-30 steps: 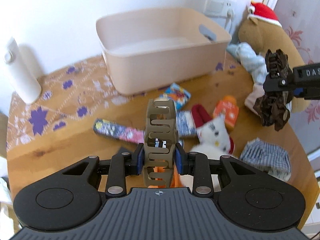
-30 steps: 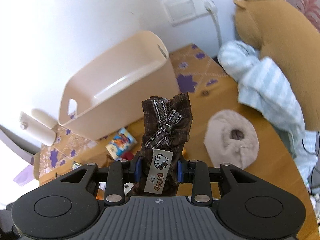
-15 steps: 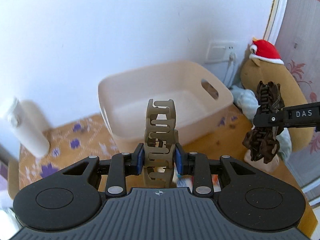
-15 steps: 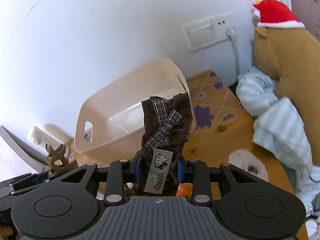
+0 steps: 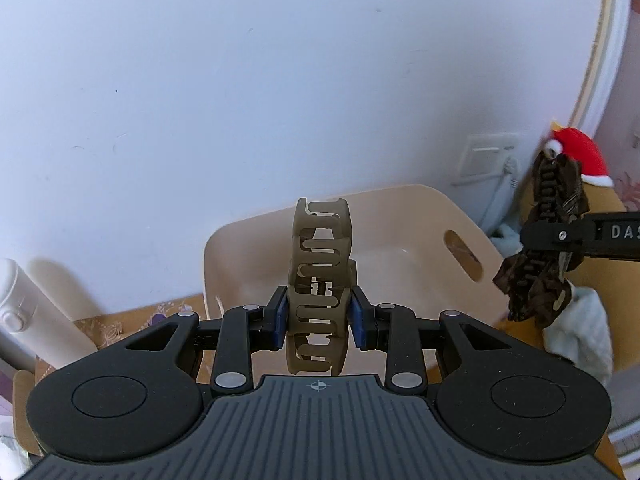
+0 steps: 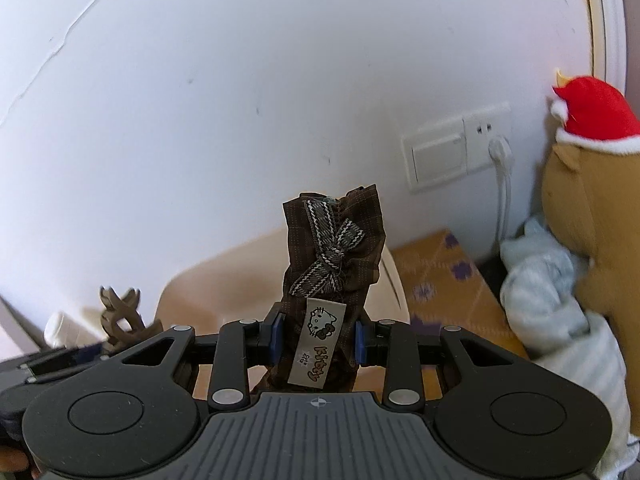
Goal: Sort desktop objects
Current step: 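Lift the claw clip and bow clip toward the cream bin with both tools, then open both tools to drop the clips into the bin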
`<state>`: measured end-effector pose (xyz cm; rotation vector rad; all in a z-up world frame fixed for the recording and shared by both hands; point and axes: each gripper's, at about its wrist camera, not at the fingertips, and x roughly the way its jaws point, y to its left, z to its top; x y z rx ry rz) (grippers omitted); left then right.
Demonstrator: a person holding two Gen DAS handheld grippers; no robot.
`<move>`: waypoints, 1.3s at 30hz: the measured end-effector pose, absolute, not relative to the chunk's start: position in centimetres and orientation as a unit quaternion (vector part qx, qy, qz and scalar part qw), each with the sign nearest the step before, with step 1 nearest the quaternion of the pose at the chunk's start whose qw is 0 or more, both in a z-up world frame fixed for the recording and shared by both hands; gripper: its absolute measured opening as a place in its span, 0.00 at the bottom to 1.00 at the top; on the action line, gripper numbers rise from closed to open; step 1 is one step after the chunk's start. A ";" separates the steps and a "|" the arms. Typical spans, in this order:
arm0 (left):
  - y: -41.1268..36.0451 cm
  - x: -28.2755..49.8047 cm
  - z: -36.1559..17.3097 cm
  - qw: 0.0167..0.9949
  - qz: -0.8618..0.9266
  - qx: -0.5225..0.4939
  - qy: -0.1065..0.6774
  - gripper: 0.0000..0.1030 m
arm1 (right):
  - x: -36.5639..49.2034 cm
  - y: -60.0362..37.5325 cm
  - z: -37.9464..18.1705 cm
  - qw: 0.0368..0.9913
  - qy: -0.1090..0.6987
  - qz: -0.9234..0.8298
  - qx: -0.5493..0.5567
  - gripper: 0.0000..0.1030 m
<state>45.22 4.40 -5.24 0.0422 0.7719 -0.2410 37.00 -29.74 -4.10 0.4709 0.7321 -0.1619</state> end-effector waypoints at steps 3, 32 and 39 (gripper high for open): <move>3.9 46.4 -6.5 0.920 -0.100 0.023 0.379 0.30 | 38.4 -29.9 -4.6 0.909 0.342 -0.086 0.222 0.30; 2.2 48.2 -15.2 0.883 -0.103 0.045 0.455 0.61 | 44.3 -26.7 -14.2 0.871 0.451 -0.076 0.178 0.61; 2.6 46.7 -13.8 0.894 -0.089 0.028 0.438 0.73 | 42.3 -26.3 -12.5 0.892 0.416 -0.078 0.157 0.97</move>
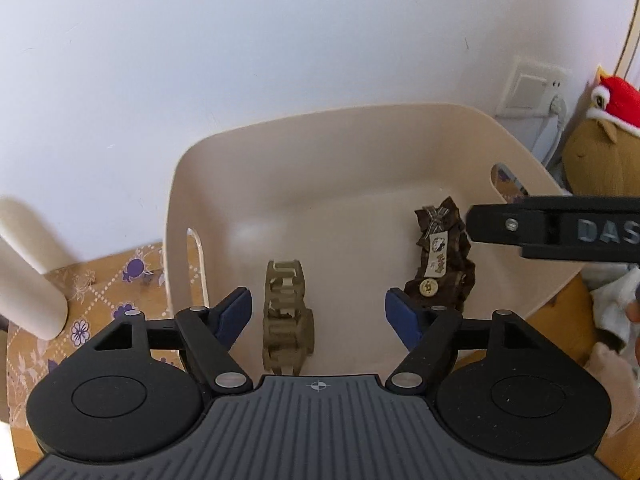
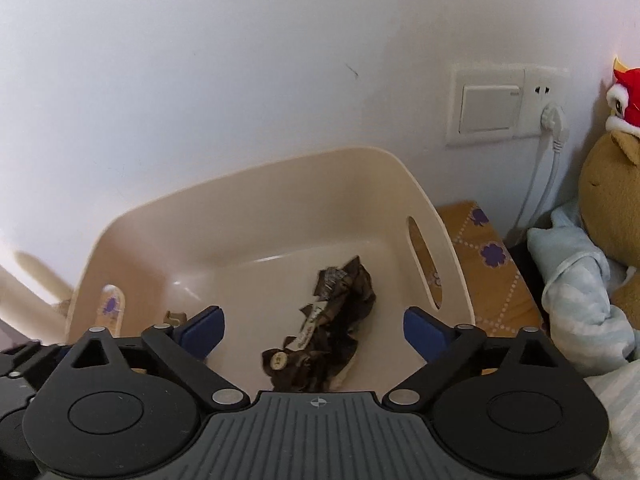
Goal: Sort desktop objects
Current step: 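Open both tools to drop the clips into the bin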
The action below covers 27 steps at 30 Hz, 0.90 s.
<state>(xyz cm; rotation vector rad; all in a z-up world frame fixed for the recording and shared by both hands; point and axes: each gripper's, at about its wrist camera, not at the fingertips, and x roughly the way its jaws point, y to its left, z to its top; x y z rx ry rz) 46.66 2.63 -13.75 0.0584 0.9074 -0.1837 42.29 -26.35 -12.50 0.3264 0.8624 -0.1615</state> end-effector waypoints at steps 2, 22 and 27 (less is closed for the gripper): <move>2.8 46.6 -12.8 0.899 -0.085 0.024 0.429 0.73 | 41.7 -26.4 -11.8 0.896 0.408 -0.076 0.157 1.00; 6.8 39.9 -8.5 0.910 -0.048 0.024 0.411 0.80 | 32.5 -30.9 -8.7 0.905 0.388 -0.092 0.148 1.00; 8.3 38.0 -9.9 0.900 -0.040 0.025 0.433 0.80 | 28.9 -32.8 -10.3 0.895 0.411 -0.113 0.128 1.00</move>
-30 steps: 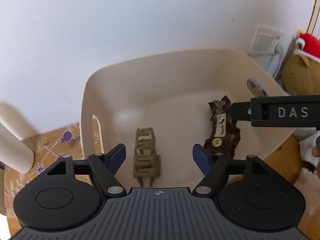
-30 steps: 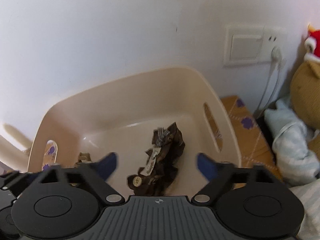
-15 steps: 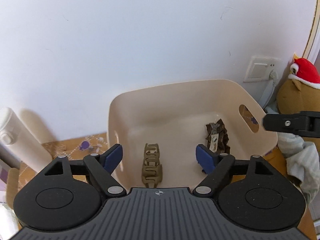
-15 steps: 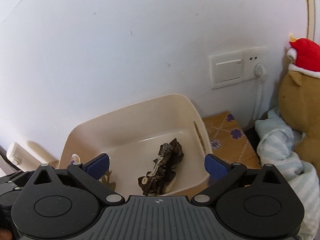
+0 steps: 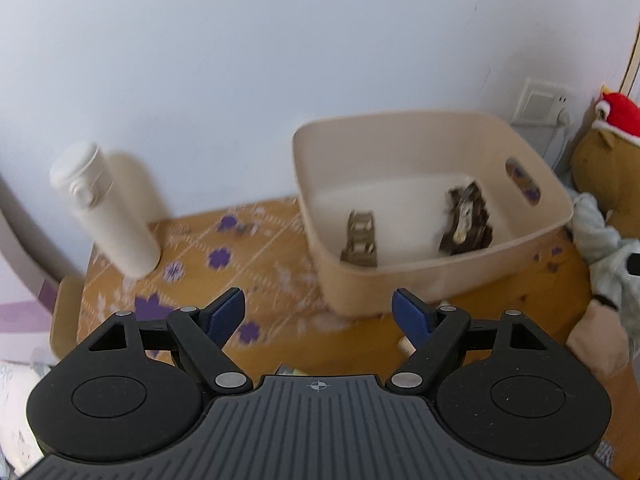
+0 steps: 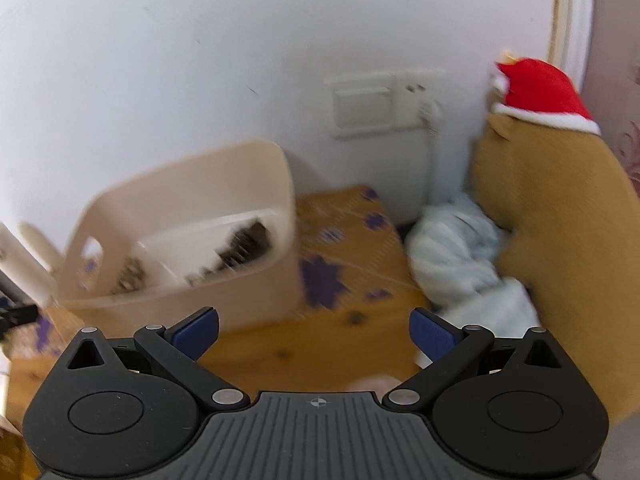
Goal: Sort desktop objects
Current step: 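Open both tools to drop the clips into the bin, then grasp the patterned candy box with left tool while right grasps beige scrunchie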
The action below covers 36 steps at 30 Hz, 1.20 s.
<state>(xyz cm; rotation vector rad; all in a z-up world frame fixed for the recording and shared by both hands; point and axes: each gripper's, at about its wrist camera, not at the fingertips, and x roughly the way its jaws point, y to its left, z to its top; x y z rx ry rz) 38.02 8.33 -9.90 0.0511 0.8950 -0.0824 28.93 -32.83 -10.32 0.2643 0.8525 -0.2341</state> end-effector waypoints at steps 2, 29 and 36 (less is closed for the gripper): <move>8.9 37.5 -10.5 0.896 -0.038 0.020 0.442 0.80 | 27.7 -33.7 -11.1 0.890 0.423 -0.122 0.122 1.00; 5.2 36.1 -19.3 0.822 -0.050 -0.073 0.563 0.80 | 24.3 -33.3 -18.5 0.872 0.480 -0.093 0.028 1.00; 6.0 37.4 -21.1 0.799 -0.024 -0.118 0.589 0.80 | 24.2 -33.6 -19.5 0.864 0.491 -0.102 0.041 1.00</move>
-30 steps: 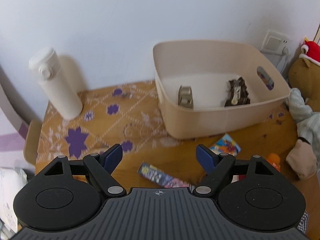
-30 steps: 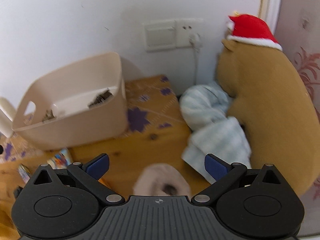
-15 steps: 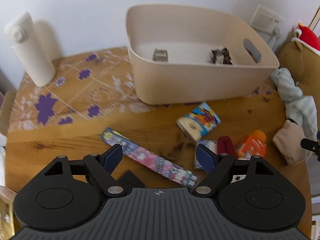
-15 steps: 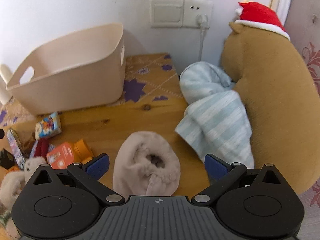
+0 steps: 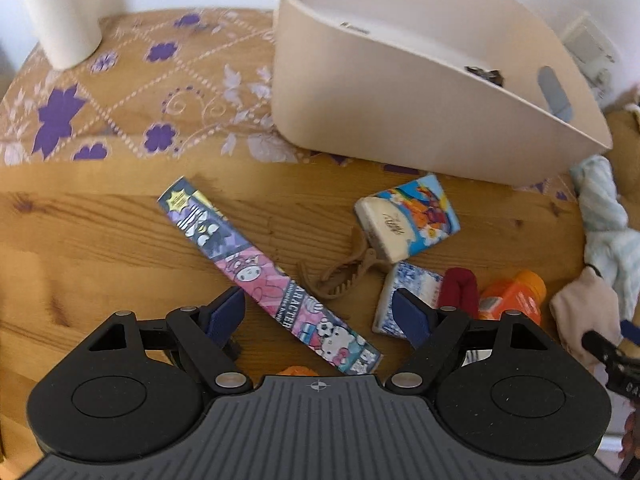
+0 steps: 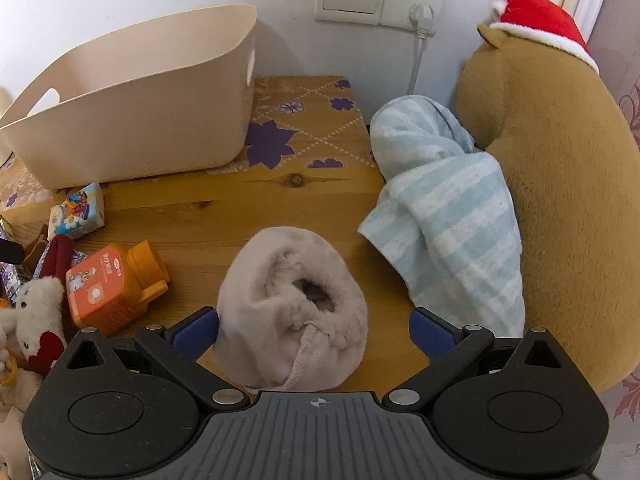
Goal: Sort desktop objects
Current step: 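Grasp the patterned candy box with left tool while right grasps beige scrunchie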
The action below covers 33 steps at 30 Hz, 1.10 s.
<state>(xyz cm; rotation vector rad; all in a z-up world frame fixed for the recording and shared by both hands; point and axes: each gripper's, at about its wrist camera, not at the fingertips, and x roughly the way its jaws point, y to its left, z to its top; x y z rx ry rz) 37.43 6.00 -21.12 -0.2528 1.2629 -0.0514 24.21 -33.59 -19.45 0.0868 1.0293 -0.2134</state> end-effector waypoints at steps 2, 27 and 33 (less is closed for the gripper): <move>6.0 37.6 -21.3 0.796 -0.018 -0.113 0.595 0.80 | 24.2 -33.8 -19.6 0.863 0.493 -0.104 0.044 1.00; 5.7 36.7 -21.7 0.803 -0.012 -0.026 0.596 0.22 | 26.8 -32.1 -21.4 0.850 0.517 -0.083 0.046 0.64; 5.5 36.2 -21.5 0.811 -0.014 -0.006 0.585 0.22 | 26.0 -32.3 -21.0 0.861 0.500 -0.080 0.052 0.44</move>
